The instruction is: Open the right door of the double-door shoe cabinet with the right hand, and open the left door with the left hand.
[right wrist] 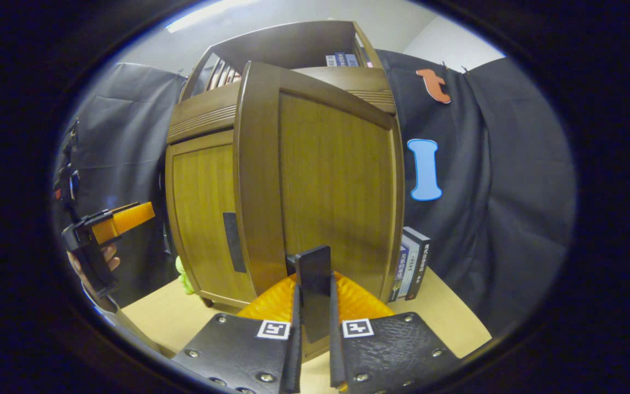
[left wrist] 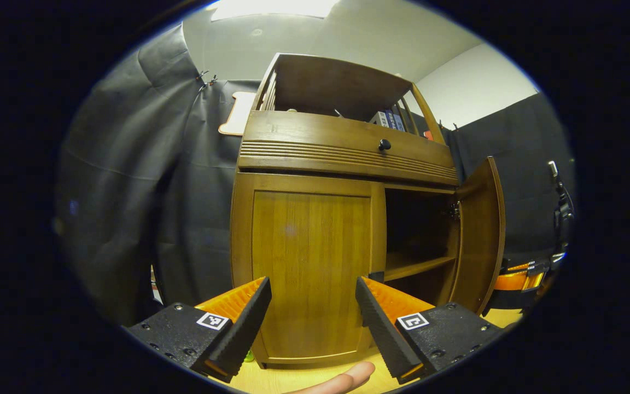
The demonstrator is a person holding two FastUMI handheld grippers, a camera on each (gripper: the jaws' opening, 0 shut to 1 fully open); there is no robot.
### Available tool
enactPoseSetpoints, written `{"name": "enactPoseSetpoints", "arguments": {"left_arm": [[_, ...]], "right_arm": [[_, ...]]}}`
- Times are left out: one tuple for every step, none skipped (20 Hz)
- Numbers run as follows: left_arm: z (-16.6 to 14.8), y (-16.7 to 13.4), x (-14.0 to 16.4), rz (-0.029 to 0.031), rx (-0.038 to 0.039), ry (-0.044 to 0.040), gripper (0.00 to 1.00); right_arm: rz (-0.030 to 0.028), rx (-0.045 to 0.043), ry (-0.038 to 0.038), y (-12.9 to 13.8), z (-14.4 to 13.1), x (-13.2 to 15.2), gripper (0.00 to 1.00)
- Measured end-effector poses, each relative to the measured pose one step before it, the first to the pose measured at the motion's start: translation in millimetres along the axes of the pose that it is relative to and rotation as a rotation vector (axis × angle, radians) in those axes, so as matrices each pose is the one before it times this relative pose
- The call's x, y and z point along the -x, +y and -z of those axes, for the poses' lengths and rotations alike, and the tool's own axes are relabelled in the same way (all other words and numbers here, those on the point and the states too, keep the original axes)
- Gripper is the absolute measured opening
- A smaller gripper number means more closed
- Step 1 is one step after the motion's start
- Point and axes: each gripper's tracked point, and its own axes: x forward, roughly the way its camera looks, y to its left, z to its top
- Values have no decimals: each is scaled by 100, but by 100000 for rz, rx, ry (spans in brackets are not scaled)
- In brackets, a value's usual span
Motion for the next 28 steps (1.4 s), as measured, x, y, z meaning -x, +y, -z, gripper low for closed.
{"name": "enactPoseSetpoints", "arguments": {"left_arm": [[-45, -105, 22, 146, -449, -16, 96], [22, -70, 0, 210, -453, 30, 93], [29, -73, -39, 222, -440, -18, 96], [12, -118, 62, 232, -380, 94, 93], [43, -264, -34, 277, -378, 136, 93], [-21, -230, -78, 227, -355, 39, 93], [67, -343, -96, 221, -419, 44, 93], [10, -198, -72, 158, -433, 15, 93], [53, -103, -14, 111, -364, 33, 93], [32, -142, 10, 143, -279, 123, 96], [103, -168, -5, 83, -247, 199, 96], [51, -141, 6, -36, -265, 352, 93], [82, -52, -6, -368, -92, 392, 93], [-63, -51, 123, -346, 179, -56, 94], [-148, -11, 37, 2, 267, -479, 94], [-176, -29, 41, -8, 221, -474, 96], [3, -16, 15, -181, -34, -209, 93], [-40, 83, -2, -244, 112, -135, 93], [55, -26, -34, -120, 95, 39, 93], [38, 4, -58, -39, 72, 114, 93], [127, -60, -36, -189, -41, 270, 93], [194, 100, -141, -603, -329, 748, 93], [120, 203, -43, -1052, -434, 741, 93], [-64, 218, 62, -1230, -196, -124, 94], [-130, 143, -6, -753, 17, -423, 93], [-114, -114, 25, 70, 270, -432, 94], [-80, -237, -30, 503, 336, -286, 94], [23, -140, -85, 391, 286, 89, 94]], "right_arm": [[-783, 726, 2, -71, 58, 149, 21], [-1207, 41, -684, -140, -149, 68, 20], [-1140, -1887, -40, -238, 194, 103, 20], [-1200, -1964, 14, -168, 5, 281, 20], [-684, -1697, -43, -149, 1, 84, 20], [-38, -814, -1020, -240, -221, 105, 21], [519, -90, -378, -369, -15, 270, 20], [1075, 1151, -240, -398, -44, 335, 19], [1287, 1149, -170, -551, 276, 351, 21], [1306, 1037, -25, -504, -52, 274, 20], [1370, 633, -16, -518, 40, 369, 20], [1555, 995, -901, -557, -160, 225, 20], [2370, 2140, -723, -723, -84, 211, 20], [3492, 3186, -601, -964, -131, 192, 20], [4120, 3806, -1975, -1321, -246, 221, 20], [4229, 1031, 755, -1417, 75, -176, 20], [2313, -1205, 47, -1335, -12, 479, 5], [813, -944, -76, -1159, 145, 45, 5], [1517, -2047, 414, -1664, 219, -68, 5], [555, -2569, 278, -1627, 78, -222, 5], [-2862, -3284, 458, -784, 96, -210, 1], [-3253, -726, 75, -1058, -110, -139, 1], [-2243, -172, -332, -745, -315, -302, 3], [-2825, -115, -143, -610, -97, -220, 6], [-1578, -407, -566, -957, -34, -103, 6], [-2600, -1855, 176, -561, 68, -195, 1], [-2618, -411, -493, -338, -71, -153, 1], [-1711, 7, -483, -463, -166, -175, 1]]}}
